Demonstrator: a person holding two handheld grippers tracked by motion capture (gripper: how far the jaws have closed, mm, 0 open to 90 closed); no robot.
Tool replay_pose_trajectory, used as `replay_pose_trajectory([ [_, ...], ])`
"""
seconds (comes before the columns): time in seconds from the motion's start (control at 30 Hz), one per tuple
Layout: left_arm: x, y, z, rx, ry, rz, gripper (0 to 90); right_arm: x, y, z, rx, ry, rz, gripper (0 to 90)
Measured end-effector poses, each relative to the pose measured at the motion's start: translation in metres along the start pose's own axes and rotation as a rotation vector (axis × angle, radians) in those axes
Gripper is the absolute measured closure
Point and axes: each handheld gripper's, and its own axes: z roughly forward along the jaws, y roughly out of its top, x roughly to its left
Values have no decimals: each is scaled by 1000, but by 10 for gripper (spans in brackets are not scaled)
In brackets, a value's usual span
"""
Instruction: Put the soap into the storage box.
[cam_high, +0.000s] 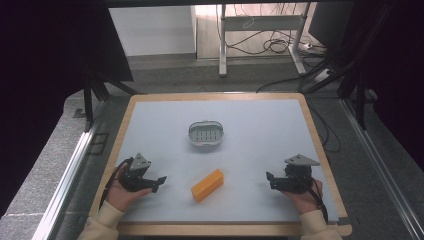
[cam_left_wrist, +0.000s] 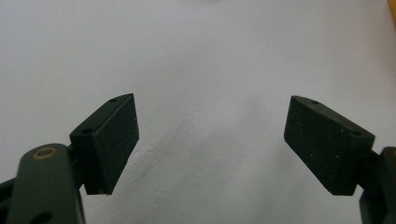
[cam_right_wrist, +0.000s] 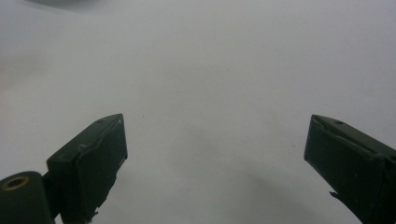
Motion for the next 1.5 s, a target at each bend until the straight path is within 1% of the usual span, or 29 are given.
replay_pose_trajectory([
  [0.1,1,0,-1,-6,-1,-13,180,-1,2,-2,-11,5,1,77],
  [0.17,1,0,-2,-4,-1,-16,182,-1,2,0,-5,5,2,79],
  [0.27,0,1,-3,-4,-3,-11,184,1,0,1,2,4,-6,86],
  [0.37,-1,2,-5,-13,0,-7,185,1,0,0,-5,2,-9,94],
  [0.6,0,3,-8,-19,0,-9,187,1,1,-1,-19,8,-13,106],
  [0.7,0,3,-8,-18,-2,-11,188,2,1,-1,-17,8,-16,116],
  [0.8,-2,5,-12,-27,-19,-35,210,3,0,-1,-10,11,-25,137],
  [0.93,-2,9,-17,-17,-24,-34,224,4,0,-1,-10,12,-26,142],
  [1.13,2,14,-25,-22,-41,-77,249,3,1,-3,-19,14,-18,142],
  [1.17,1,15,-26,-22,-47,-80,251,3,1,-3,-21,13,-18,142],
  [1.23,0,18,-27,-23,-73,-92,260,3,0,-4,-21,12,-15,142],
  [1.4,-6,29,-33,-20,-82,-72,264,3,1,-5,-25,11,-12,142],
  [1.5,-9,36,-35,-18,-87,-75,265,4,0,-5,-24,8,-12,141],
])
